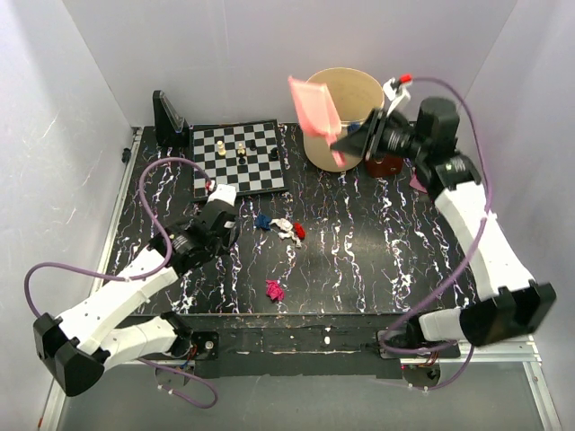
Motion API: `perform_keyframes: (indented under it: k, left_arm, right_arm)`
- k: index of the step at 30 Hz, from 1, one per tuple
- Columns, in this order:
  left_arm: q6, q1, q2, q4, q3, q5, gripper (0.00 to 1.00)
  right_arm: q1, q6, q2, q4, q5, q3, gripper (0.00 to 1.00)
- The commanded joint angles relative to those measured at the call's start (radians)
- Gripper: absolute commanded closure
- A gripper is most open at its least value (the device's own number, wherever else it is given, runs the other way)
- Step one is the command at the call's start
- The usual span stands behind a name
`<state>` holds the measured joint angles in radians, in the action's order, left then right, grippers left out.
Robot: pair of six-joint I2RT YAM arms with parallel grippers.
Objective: Sweep away the paper scraps from the table
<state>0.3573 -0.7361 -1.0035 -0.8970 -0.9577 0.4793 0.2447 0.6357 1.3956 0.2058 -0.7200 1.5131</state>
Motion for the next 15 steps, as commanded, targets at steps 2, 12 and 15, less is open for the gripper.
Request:
perform_keyframes:
  k: [2,12,15]
  left_arm:
    - [-0.095,0.001,-0.079,0.049,-0.061,0.056,1.0]
    - [-0.265,0.0,-0.458,-0.023,-0.311,0.191,1.0]
    - [-0.271,0.001,-0.565,-0.054,-0.38,0.202,1.0]
  right_arm:
    - [0.079,-0.206,-0.199,0.236,0.292,-0.357,0.99]
    - [0.29,-0.217,-0.32,0.409,0.628,-0.608,0.99]
    - [0.309,-0.214,-0.337,0.428,0.682,-0.642,0.99]
